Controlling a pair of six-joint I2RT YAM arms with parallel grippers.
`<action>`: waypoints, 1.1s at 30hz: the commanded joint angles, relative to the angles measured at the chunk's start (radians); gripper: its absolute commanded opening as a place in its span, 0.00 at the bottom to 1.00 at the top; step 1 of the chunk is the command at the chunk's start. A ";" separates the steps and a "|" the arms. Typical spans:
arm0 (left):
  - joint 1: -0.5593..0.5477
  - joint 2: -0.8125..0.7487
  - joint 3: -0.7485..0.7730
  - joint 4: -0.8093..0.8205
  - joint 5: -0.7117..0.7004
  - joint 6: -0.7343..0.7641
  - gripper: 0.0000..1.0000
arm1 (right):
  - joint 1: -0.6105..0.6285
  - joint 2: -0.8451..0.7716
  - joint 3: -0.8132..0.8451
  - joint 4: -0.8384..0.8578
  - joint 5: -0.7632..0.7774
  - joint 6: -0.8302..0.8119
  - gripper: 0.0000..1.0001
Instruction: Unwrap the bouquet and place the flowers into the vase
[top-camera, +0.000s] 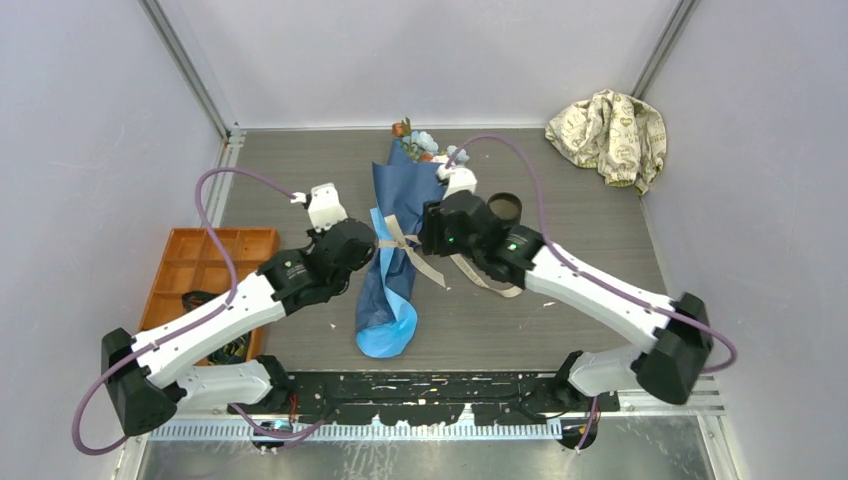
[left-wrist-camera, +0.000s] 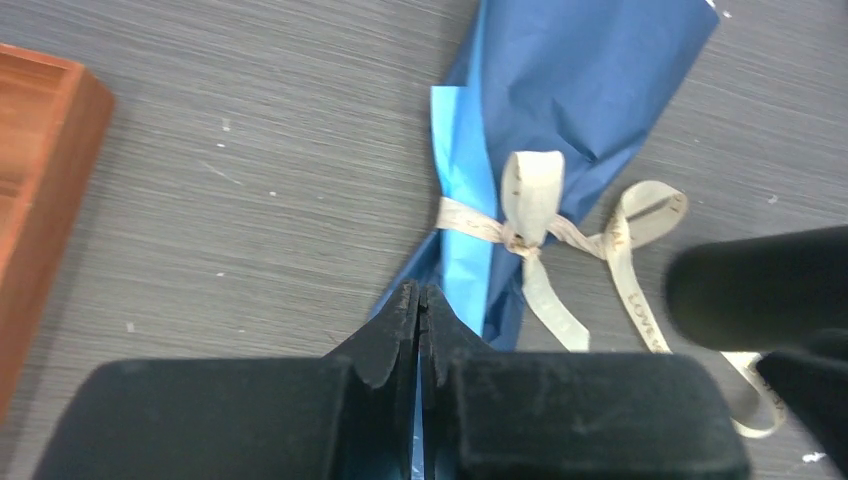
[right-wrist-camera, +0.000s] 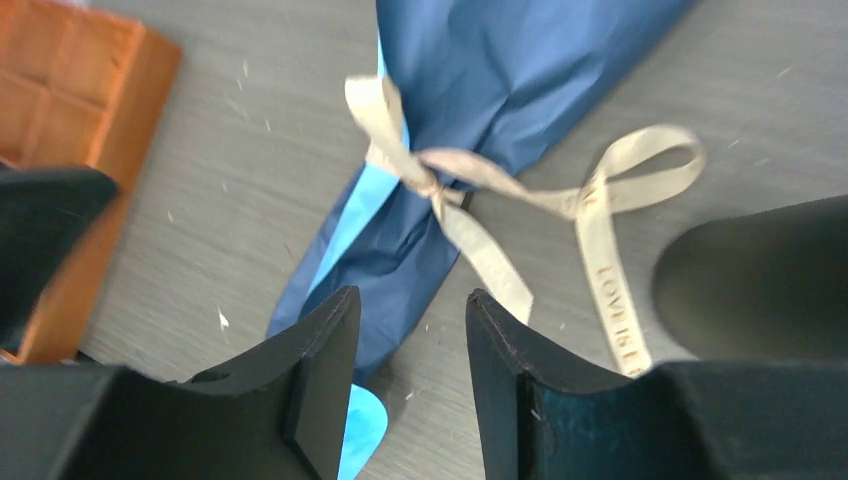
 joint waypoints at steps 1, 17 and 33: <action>0.008 -0.029 -0.007 -0.098 -0.114 -0.036 0.03 | 0.038 0.127 0.012 0.032 -0.081 0.049 0.48; 0.037 0.012 -0.156 0.031 0.018 -0.060 0.05 | 0.026 0.575 0.192 0.012 -0.002 0.029 0.39; 0.046 0.129 -0.289 0.233 0.211 -0.098 0.00 | -0.037 0.709 0.292 0.028 0.040 -0.036 0.27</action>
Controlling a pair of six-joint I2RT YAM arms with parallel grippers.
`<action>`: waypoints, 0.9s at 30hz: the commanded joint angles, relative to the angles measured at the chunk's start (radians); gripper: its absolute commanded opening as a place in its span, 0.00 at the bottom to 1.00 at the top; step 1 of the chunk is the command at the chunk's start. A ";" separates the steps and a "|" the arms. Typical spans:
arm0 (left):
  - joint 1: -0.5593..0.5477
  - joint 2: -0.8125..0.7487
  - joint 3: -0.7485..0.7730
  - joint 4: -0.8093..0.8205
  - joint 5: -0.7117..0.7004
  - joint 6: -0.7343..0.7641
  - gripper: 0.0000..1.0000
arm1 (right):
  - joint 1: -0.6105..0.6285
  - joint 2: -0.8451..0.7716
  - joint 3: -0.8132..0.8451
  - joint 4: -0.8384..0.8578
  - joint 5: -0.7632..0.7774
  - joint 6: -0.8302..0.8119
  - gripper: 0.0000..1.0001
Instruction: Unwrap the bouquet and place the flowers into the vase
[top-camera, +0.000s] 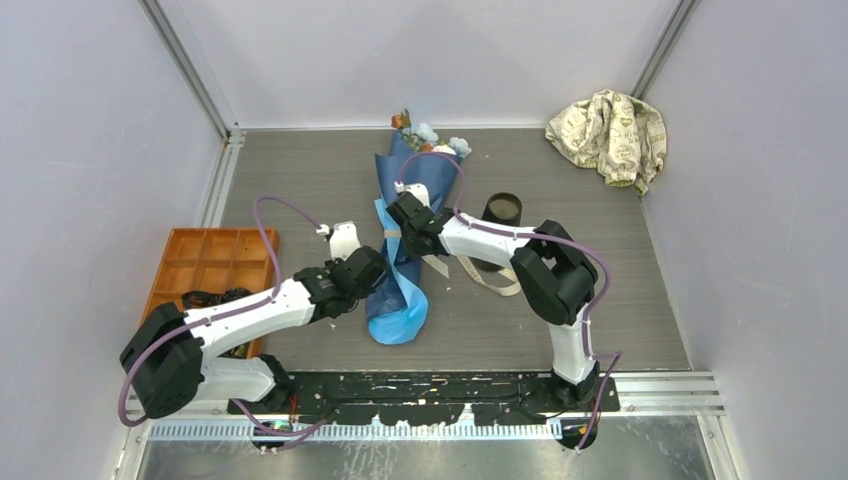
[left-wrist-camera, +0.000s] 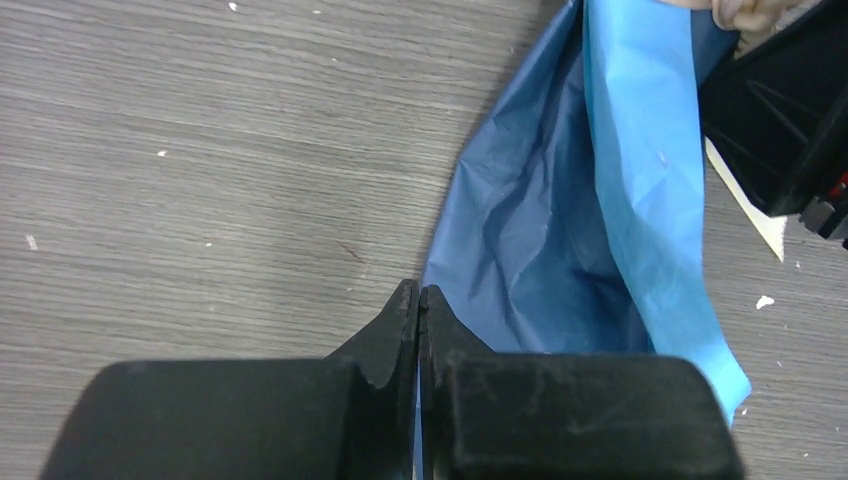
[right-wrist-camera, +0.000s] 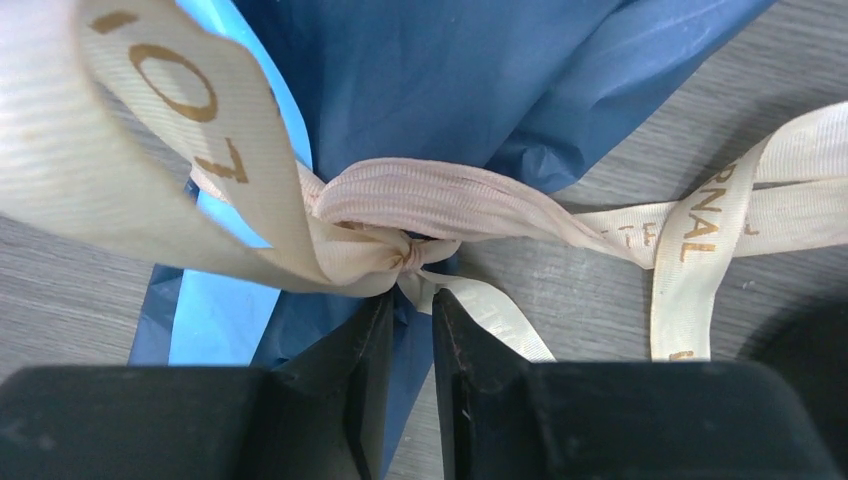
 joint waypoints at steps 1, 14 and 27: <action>0.006 0.035 -0.007 0.109 0.049 -0.029 0.00 | 0.003 0.029 0.060 0.040 0.047 -0.040 0.26; 0.005 0.195 0.000 0.305 0.182 -0.023 0.00 | -0.005 -0.024 0.086 0.010 0.082 -0.055 0.01; 0.057 0.509 0.120 0.347 0.235 -0.016 0.00 | 0.013 -0.307 0.068 -0.076 0.069 -0.066 0.01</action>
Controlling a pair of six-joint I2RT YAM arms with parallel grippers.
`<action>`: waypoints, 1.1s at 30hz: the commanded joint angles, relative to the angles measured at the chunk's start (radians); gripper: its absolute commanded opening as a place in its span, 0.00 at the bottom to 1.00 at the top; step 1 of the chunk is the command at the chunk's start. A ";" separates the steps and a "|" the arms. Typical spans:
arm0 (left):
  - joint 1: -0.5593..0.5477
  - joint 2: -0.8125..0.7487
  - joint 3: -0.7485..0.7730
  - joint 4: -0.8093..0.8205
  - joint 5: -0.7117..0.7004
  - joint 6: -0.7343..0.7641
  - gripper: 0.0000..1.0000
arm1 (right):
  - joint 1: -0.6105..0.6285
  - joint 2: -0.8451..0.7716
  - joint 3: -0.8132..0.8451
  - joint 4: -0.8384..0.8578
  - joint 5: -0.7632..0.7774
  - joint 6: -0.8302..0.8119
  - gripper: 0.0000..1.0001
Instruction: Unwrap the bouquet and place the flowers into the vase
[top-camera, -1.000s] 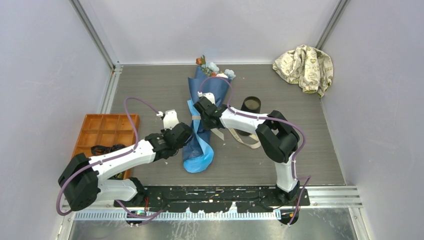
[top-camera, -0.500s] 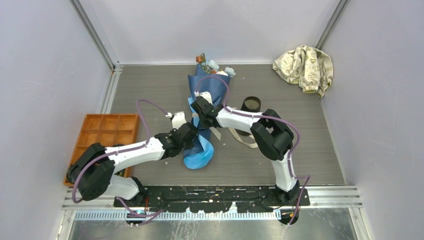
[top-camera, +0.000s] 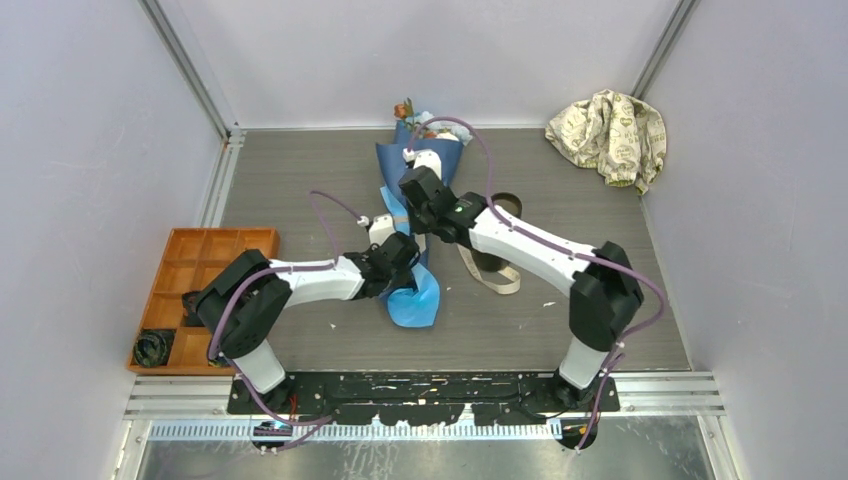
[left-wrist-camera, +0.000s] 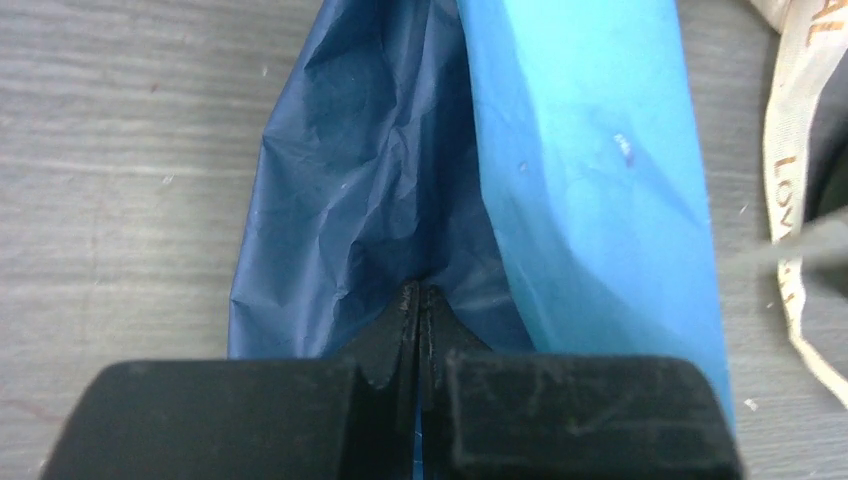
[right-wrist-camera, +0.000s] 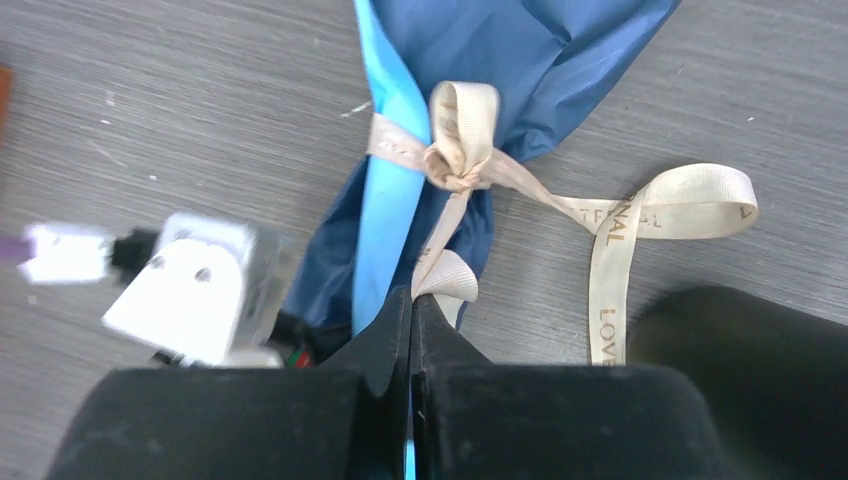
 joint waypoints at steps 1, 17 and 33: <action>0.038 0.083 -0.010 0.019 0.036 -0.002 0.00 | 0.010 -0.105 0.018 -0.020 0.012 -0.013 0.01; 0.069 0.161 -0.013 0.055 0.081 -0.006 0.00 | 0.046 -0.370 0.213 -0.059 -0.010 -0.077 0.01; 0.077 -0.318 0.107 -0.281 -0.112 0.167 0.18 | 0.050 -0.388 0.089 -0.049 0.094 -0.065 0.44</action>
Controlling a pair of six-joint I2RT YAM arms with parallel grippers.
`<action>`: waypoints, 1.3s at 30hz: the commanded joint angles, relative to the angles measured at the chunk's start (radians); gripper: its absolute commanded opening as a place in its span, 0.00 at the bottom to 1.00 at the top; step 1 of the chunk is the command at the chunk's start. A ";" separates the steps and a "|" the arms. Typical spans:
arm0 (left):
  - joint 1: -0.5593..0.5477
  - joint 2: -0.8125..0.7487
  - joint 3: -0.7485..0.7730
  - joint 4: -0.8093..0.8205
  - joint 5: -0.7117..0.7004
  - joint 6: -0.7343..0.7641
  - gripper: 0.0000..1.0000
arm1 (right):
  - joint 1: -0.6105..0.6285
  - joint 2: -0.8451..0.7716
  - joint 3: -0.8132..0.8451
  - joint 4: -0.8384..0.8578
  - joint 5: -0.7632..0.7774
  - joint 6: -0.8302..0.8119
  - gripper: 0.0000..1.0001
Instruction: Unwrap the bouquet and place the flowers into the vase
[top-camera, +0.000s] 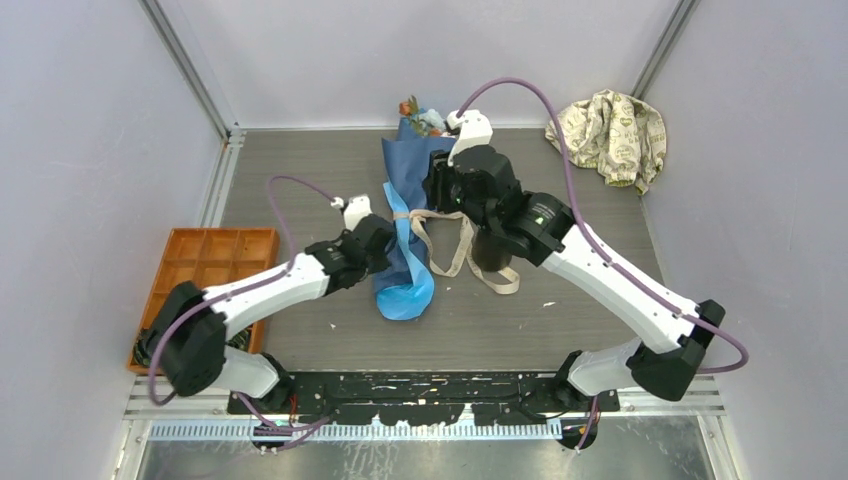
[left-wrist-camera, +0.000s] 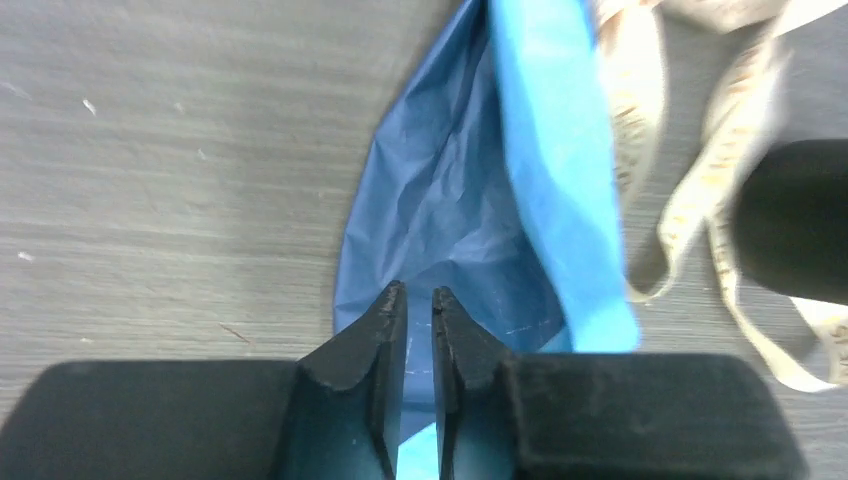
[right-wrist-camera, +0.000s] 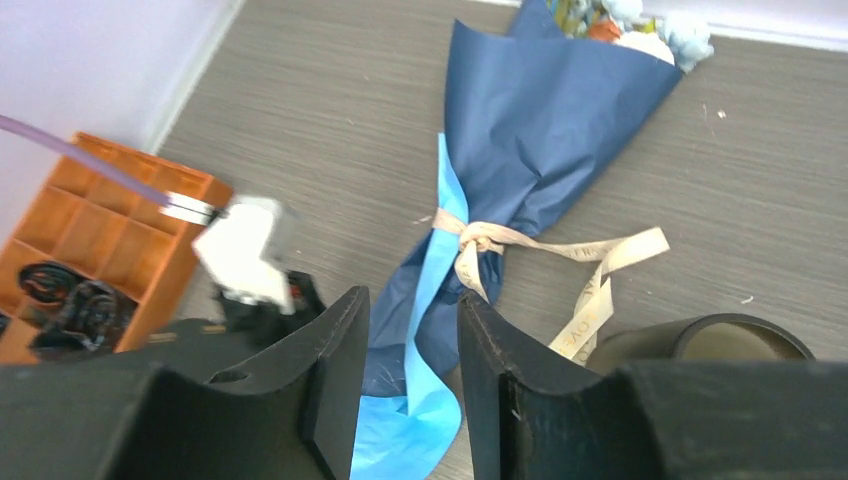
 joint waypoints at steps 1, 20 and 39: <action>0.017 -0.129 0.088 -0.076 -0.092 0.123 0.23 | 0.002 0.038 -0.026 0.042 0.052 0.012 0.44; 0.205 0.351 0.413 0.179 0.238 0.393 0.24 | -0.002 0.040 -0.132 0.082 0.074 0.051 0.44; 0.214 0.432 0.408 0.268 0.268 0.395 0.25 | -0.040 0.170 -0.157 0.098 0.000 0.129 0.49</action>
